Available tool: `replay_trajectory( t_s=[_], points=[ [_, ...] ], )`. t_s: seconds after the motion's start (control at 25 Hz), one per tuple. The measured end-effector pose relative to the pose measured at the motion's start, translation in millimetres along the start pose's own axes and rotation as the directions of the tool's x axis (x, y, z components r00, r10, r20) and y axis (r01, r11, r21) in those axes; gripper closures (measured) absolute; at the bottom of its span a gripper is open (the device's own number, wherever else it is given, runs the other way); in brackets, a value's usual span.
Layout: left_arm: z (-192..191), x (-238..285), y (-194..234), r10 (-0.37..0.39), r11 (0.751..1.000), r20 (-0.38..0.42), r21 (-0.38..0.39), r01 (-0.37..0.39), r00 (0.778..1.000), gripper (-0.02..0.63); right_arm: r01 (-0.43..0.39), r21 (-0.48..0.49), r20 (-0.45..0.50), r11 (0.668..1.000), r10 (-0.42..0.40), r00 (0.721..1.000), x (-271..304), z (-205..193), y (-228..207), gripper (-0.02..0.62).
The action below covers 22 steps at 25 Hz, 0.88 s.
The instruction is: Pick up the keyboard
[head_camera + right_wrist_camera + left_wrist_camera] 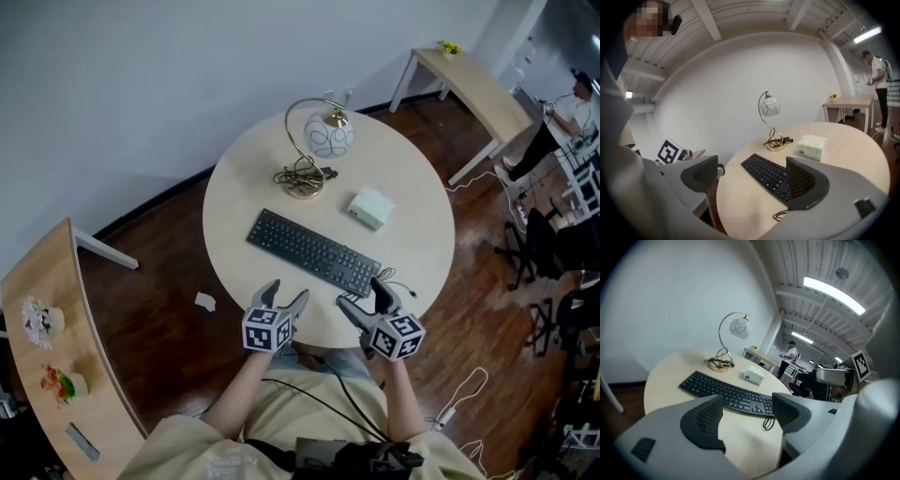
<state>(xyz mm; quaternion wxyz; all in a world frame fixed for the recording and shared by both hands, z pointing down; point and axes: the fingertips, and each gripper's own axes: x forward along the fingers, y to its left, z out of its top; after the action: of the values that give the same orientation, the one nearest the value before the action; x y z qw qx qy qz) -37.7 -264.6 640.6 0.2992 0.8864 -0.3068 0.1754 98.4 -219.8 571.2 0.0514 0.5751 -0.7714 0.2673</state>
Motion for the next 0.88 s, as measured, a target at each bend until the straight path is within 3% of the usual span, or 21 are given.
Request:
replay_trajectory(
  t_s=[0.08,0.2,0.32,0.44,0.68,0.8,0.88],
  points=[
    [-16.8,17.2,6.4,-0.055,0.991,-0.061,-0.124,0.047,0.997,0.293,-0.027,0.044,-0.071,0.999,0.030,0.997,12.9,-14.1,-15.1,0.133],
    [-34.4,36.1,0.0,-0.195,0.948,-0.126,-0.280,0.153,0.973,0.330,-0.029,0.041,-0.198,0.999,0.036,0.980,29.6,-33.5,-48.5,0.133],
    [-39.5,54.5,-3.7,-0.239,0.906,-0.151,-0.390,0.165,0.959,0.330,-0.097,0.001,-0.343,0.995,0.092,0.935,49.8,-45.0,-77.8,0.133],
    [-51.2,73.3,-8.7,-0.249,0.867,-0.180,-0.479,0.136,0.952,0.330,-0.216,-0.012,-0.508,0.976,0.180,0.842,68.6,-66.2,-98.0,0.133],
    [-69.3,118.2,-20.3,-0.270,0.796,-0.230,-0.600,0.082,0.935,0.330,-0.380,-0.047,-0.734,0.924,0.226,0.641,93.9,-101.5,-145.1,0.143],
    [-79.9,133.8,-19.9,-0.271,0.763,-0.253,-0.645,0.047,0.929,0.330,-0.457,0.005,-0.796,0.889,0.281,0.537,102.5,-112.3,-158.3,0.143],
    [-81.1,141.1,-18.2,-0.282,0.717,-0.221,-0.695,0.052,0.934,0.330,-0.496,0.085,-0.822,0.864,0.342,0.455,105.2,-120.0,-162.4,0.143]
  ],
)
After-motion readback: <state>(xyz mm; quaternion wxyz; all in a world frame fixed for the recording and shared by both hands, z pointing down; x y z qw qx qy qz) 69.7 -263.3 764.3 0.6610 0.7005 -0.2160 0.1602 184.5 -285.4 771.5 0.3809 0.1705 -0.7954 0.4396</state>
